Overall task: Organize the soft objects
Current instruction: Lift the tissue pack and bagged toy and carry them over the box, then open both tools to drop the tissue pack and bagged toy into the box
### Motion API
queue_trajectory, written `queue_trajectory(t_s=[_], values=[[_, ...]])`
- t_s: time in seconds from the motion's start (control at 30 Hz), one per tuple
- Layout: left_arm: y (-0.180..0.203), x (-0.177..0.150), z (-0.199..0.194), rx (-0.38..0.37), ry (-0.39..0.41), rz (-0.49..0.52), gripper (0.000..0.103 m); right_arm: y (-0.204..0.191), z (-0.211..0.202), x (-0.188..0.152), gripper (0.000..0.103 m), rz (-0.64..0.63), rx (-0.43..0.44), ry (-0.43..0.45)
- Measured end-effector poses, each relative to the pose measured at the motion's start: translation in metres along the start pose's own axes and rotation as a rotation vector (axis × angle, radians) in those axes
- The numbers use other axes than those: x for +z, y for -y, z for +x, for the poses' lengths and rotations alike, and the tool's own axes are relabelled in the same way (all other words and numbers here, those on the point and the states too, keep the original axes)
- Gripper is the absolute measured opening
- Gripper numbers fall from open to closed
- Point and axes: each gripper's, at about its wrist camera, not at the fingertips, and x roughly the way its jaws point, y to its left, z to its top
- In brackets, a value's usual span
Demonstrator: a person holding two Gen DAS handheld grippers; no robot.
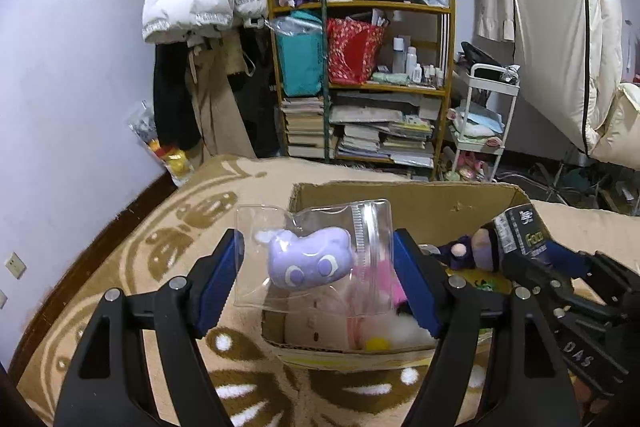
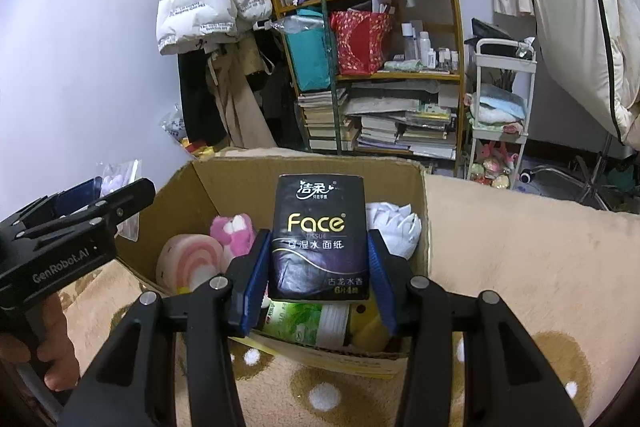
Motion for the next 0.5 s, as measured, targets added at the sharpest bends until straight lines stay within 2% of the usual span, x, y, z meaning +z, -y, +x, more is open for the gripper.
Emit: queue_trajectory(t_s=[0.03,0.27,0.4,0.5], values=[[-0.0012,0.0002,0.0017,-0.023,-0.017,-0.006,0.076,0.0004,0.0014,-0.0003,0.049,0.001,0.001,-0.005],[0.0007,-0.0017,0.0099,-0.034,-0.056,0.002,0.076,0.0057,0.0073,-0.0037,0.050,0.030,0.023,-0.040],[0.0019,-0.0017,0.0114,-0.035,-0.065,0.005,0.084,0.0066,0.0077,-0.0042,0.051,0.034,0.028,-0.045],[0.0038,-0.0031,0.0104,-0.032,-0.071,0.012,0.085,0.0047,0.0077,-0.0051,0.057,0.020,0.030,-0.043]])
